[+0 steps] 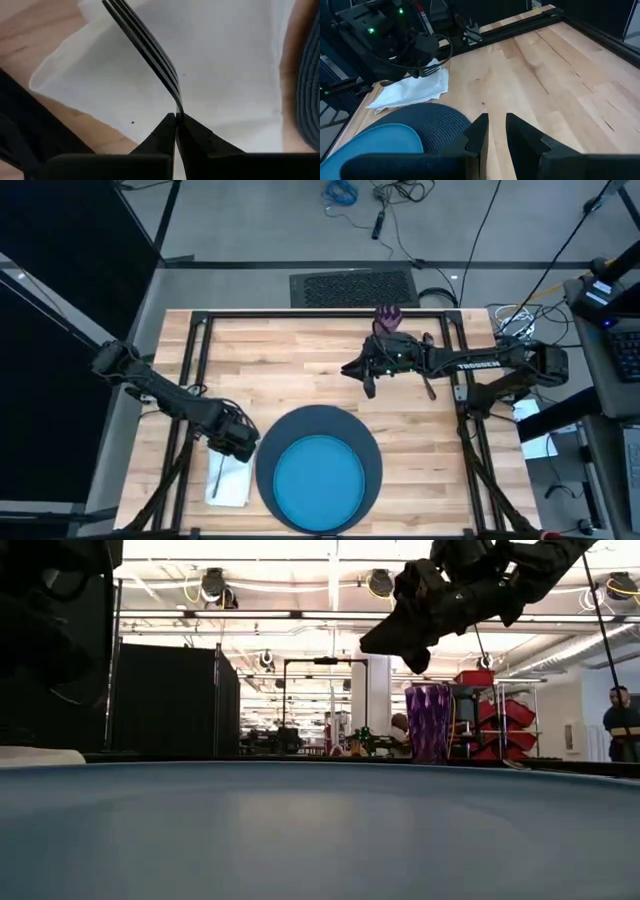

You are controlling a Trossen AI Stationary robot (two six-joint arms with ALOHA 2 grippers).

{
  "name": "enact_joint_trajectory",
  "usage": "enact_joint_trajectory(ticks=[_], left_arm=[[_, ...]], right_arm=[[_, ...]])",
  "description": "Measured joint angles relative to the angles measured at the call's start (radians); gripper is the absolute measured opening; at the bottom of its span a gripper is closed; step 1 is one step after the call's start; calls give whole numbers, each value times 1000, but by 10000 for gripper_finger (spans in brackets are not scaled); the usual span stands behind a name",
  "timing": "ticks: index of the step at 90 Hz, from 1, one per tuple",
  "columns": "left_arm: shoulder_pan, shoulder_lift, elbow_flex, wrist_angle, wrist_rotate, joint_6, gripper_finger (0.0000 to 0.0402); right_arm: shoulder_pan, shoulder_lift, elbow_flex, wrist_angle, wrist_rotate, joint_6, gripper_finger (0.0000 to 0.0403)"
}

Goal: Set table place
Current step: Put the fork on the table napkin

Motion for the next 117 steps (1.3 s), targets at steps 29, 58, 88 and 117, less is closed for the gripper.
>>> enact_joint_trajectory(ticks=[29, 58, 88, 117], left_arm=[[-10, 0, 0, 8, -29, -21, 0], [-22, 0, 0, 34, -37, -10, 0], [-22, 0, 0, 25, -37, 89, 14], [-22, 0, 0, 21, -37, 119, 47]], right_arm=[[0, 0, 0, 0, 0, 0, 52], [0, 0, 0, 1, 0, 6, 52], [0, 0, 0, 2, 0, 8, 52], [0, 0, 0, 2, 0, 8, 52]])
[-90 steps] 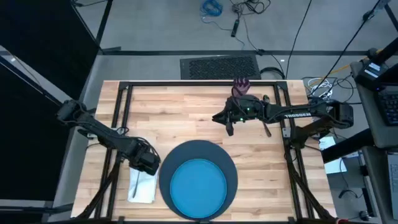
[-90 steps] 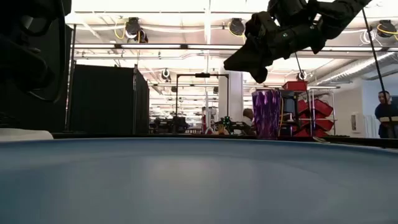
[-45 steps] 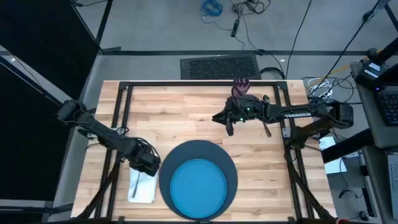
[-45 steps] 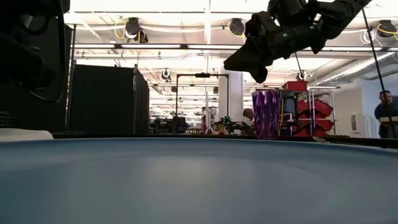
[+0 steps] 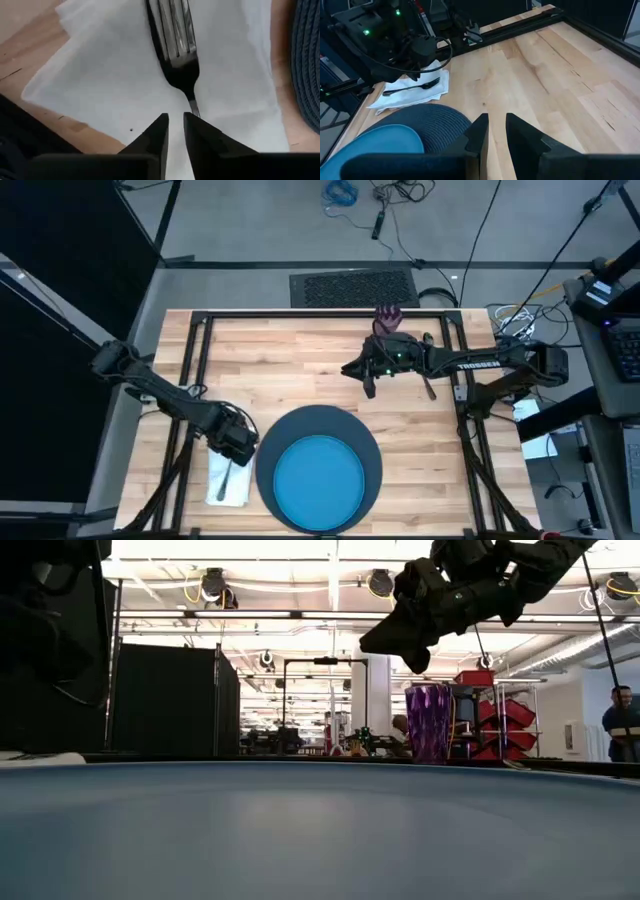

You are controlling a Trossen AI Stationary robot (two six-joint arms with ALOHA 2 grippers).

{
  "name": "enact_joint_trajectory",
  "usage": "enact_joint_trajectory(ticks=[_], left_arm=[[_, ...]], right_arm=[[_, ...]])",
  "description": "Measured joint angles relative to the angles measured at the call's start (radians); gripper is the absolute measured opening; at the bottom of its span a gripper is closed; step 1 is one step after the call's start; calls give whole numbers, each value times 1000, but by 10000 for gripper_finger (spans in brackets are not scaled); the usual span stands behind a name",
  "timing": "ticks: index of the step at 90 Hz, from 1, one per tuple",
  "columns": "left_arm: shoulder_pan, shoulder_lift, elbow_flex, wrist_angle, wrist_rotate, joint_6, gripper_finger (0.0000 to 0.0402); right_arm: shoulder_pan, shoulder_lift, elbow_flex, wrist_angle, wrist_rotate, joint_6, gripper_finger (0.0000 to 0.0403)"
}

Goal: Set table place
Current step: Put the fork on the table napkin

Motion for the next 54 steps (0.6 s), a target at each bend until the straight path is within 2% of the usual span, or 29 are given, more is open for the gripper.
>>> enact_joint_trajectory(ticks=[19, 34, 54], left_arm=[[0, 0, 0, 19, -8, 53, 48], [0, 0, 0, 122, -11, 148, 48], [-6, 0, 0, 67, -13, 106, 48]], right_arm=[[0, 0, 0, 0, 0, 0, 52], [0, 0, 0, 0, 0, 0, 52], [0, 0, 0, 0, 0, 0, 52]])
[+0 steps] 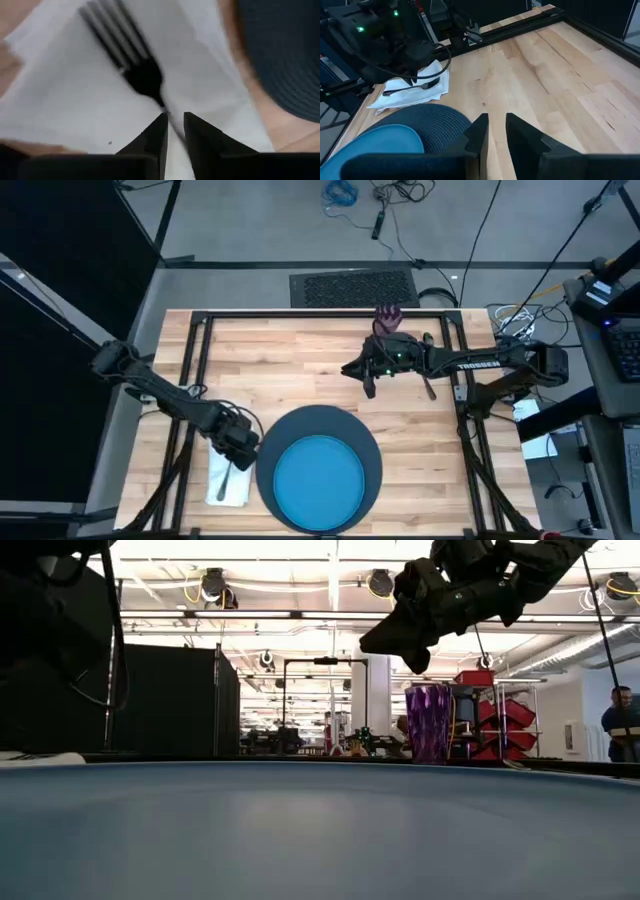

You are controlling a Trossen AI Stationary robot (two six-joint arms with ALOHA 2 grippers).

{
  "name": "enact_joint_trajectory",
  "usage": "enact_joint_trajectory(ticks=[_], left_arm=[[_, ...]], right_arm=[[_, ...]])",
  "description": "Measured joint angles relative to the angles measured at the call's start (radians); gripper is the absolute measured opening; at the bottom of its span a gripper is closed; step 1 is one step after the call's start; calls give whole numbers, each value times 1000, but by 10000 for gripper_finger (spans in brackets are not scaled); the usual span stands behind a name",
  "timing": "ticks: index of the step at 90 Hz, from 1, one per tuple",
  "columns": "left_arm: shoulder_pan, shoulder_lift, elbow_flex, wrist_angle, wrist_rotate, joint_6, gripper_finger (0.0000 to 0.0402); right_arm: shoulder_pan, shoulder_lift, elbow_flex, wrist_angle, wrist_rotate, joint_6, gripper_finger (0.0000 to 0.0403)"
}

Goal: Set table place
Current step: Put the fork on the table napkin

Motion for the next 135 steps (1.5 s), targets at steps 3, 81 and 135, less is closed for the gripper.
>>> enact_joint_trajectory(ticks=[3, 81, 135], left_arm=[[-4, 0, 0, -4, -3, -3, 48], [-45, 155, 3, 46, -20, -28, 48], [-45, 149, 0, 41, 24, -193, 48]], right_arm=[[0, 0, 0, 0, 0, 0, 52], [13, 0, 0, 1, 0, 0, 52], [13, 0, 0, 4, 0, -4, 52]])
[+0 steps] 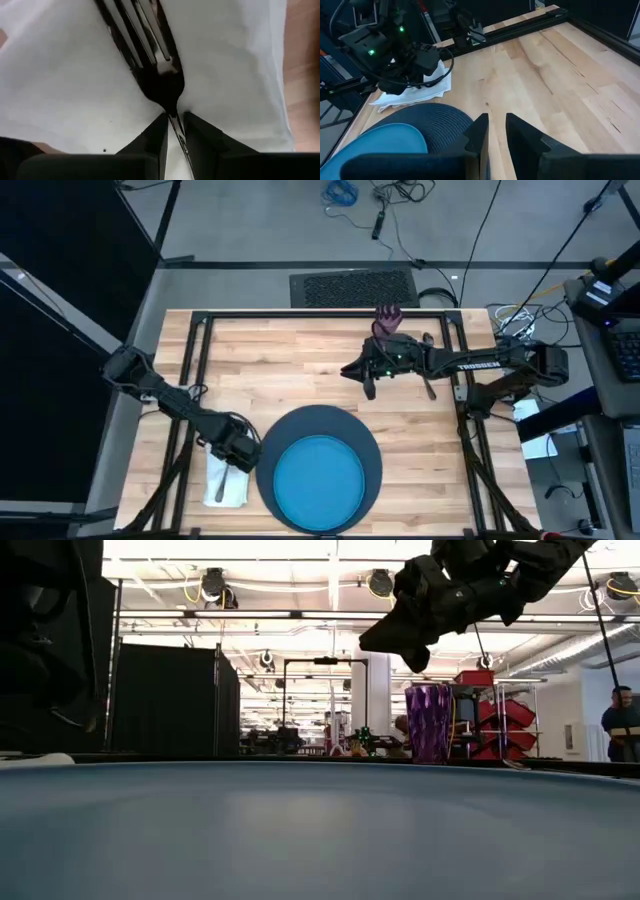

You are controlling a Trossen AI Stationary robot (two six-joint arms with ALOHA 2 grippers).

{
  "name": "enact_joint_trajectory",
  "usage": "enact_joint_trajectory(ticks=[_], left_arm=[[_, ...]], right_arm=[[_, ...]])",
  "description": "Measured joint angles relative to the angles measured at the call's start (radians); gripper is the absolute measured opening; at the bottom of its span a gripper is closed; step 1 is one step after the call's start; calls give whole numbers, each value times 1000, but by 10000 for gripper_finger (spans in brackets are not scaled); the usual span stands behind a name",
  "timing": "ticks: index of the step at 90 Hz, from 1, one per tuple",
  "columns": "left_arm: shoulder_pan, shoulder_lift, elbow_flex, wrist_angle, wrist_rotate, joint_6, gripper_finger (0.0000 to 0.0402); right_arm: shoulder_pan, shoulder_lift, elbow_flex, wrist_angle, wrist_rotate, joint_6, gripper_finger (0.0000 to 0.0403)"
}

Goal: Set table place
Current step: Put the fork on the table napkin

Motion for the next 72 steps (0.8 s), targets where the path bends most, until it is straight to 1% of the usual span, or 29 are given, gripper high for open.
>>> enact_joint_trajectory(ticks=[9, 20, 31, 47, 72], left_arm=[[0, 0, 0, 0, 7, -21, 48], [0, 0, 1, -2, 42, -22, 47], [2, 0, 22, -14, 45, -22, 47], [11, 0, 55, -64, 8, -21, 47], [11, 0, 57, -81, -23, -45, 47]], right_arm=[[0, 0, 0, 0, 0, 0, 52], [0, 0, 0, 0, 0, 0, 52], [0, 0, 0, 0, 0, 0, 52], [0, 0, 0, 0, 0, 0, 52], [0, 0, 0, -1, 0, 2, 52]])
